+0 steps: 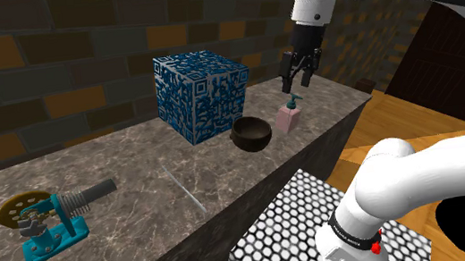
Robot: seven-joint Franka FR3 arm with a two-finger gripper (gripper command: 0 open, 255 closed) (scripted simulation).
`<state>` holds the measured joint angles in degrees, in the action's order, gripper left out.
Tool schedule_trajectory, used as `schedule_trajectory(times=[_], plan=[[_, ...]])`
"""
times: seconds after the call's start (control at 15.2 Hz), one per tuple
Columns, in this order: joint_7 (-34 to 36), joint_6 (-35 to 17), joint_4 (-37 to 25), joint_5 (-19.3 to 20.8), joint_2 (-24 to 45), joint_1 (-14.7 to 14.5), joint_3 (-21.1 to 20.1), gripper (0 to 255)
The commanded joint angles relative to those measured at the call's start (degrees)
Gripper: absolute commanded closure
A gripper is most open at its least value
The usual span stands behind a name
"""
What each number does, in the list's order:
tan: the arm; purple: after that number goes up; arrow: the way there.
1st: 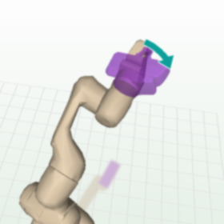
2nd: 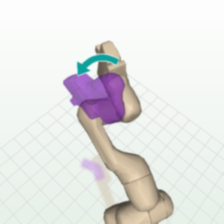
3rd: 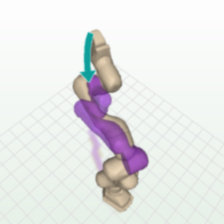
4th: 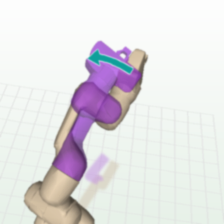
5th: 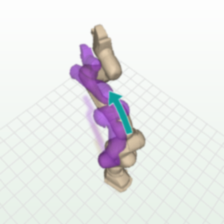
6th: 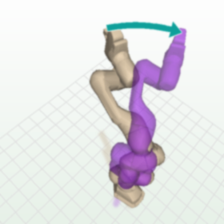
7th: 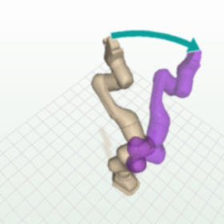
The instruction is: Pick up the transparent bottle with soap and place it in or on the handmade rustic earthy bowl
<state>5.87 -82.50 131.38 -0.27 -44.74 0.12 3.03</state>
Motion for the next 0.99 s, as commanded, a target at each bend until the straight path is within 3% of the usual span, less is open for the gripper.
schedule_trajectory(times=[0.0, 0.92], plan=[[0.0, 0.0, 0.0, 0.0, 0.0, 0.0, 0.0, 0], [-17.1, -16.6, 2.0, 9.2, 11.9, 4.0, 16.3, 0]])
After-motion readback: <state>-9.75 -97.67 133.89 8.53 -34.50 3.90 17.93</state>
